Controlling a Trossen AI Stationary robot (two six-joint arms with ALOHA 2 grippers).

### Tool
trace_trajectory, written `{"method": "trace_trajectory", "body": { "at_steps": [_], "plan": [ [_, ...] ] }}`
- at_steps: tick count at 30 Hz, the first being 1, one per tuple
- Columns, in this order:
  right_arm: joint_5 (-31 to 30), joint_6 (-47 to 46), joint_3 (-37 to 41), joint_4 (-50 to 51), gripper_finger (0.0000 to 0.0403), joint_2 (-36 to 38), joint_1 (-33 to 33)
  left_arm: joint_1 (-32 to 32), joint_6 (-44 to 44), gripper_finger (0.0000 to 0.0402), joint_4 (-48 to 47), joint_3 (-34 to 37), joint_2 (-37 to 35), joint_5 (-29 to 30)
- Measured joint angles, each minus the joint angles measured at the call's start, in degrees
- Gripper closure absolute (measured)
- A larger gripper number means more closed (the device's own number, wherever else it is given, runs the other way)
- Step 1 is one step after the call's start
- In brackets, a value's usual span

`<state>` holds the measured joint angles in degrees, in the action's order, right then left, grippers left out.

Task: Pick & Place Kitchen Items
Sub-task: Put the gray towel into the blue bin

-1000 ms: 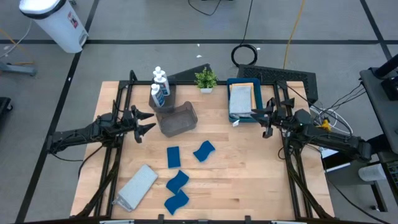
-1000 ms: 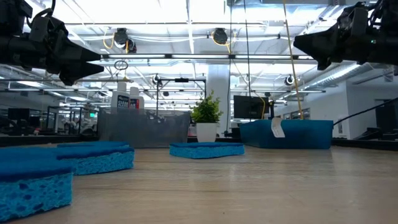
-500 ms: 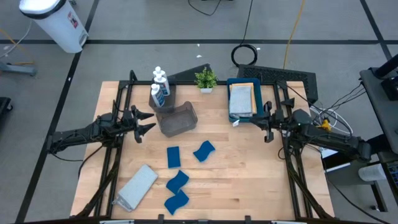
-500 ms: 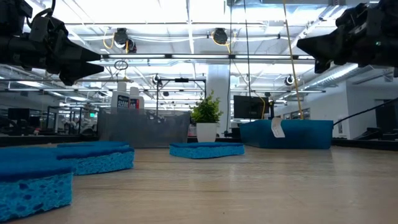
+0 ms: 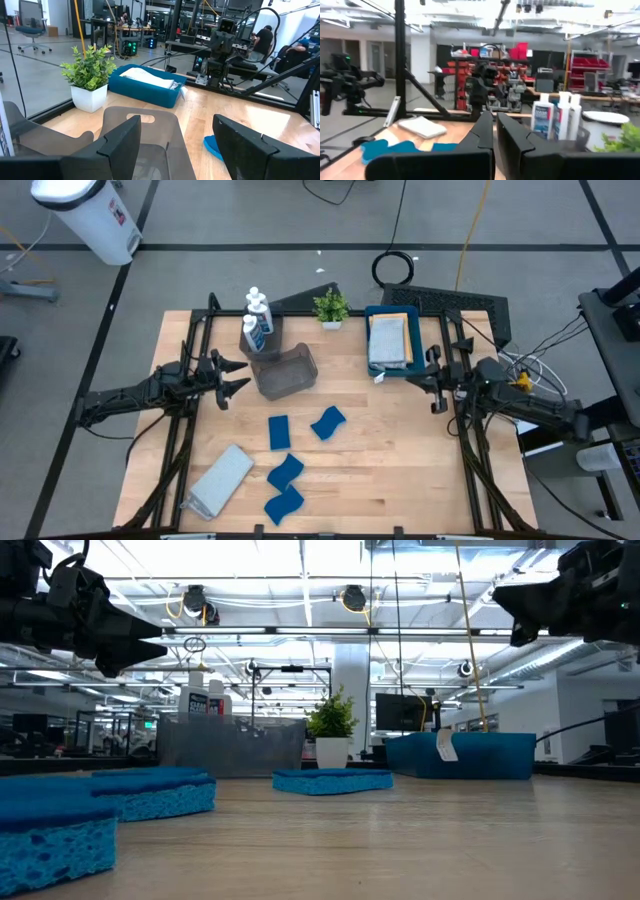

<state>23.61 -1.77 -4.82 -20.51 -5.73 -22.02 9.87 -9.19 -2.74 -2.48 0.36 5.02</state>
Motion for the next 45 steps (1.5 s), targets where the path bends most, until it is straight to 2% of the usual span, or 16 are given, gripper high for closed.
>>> {"method": "trace_trajectory", "body": {
  "at_steps": [5,9,12,14,17,24,28,35,39,43,45],
  "plan": [
    [3.21,-0.39,2.2,-0.95,0.0403,2.93,-0.01,0.0,0.0,0.0151,0.02,-0.02,0.0,-0.02],
    [8.0,-2.15,2.56,-0.73,0.0403,4.01,-0.02,0.0,0.0,0.0151,0.01,-0.01,0.0,0.0],
    [11.49,-1.87,2.58,2.32,0.0403,3.95,-0.02,0.0,0.0,0.0151,0.07,0.0,0.0,0.01],
    [11.56,-1.34,2.58,4.72,0.0403,3.97,-0.02,0.0,0.62,0.0151,0.49,0.02,0.0,0.09],
    [7.32,-1.11,2.63,7.76,0.0403,3.95,-0.02,0.0,1.02,0.0151,1.98,0.13,0.0,-0.04],
    [-3.53,0.19,3.96,10.79,0.0403,3.89,0.0,0.0,-5.12,0.0151,3.32,0.13,0.0,-0.08],
    [-10.05,-3.27,3.96,12.41,0.0403,3.37,-0.02,0.0,-8.52,0.0151,3.32,0.13,0.0,-0.04],
    [-11.58,-5.56,3.98,13.16,0.0403,2.22,-0.02,0.02,-12.72,0.0151,3.06,0.11,0.0,0.55],
    [-11.58,-6.97,3.98,13.04,0.0403,2.18,-0.02,0.02,-20.08,0.0151,2.93,0.1,0.0,-3.6],
    [-11.58,-6.21,4.02,13.05,0.0403,2.16,-0.02,-0.56,-27.03,0.0151,3.23,-1.94,1.69,-15.53],
    [-11.58,-6.15,4.02,13.06,0.0403,2.16,-0.02,-1.98,-28.15,0.0151,1.64,-3.62,4.29,-19.56]
  ]
}}
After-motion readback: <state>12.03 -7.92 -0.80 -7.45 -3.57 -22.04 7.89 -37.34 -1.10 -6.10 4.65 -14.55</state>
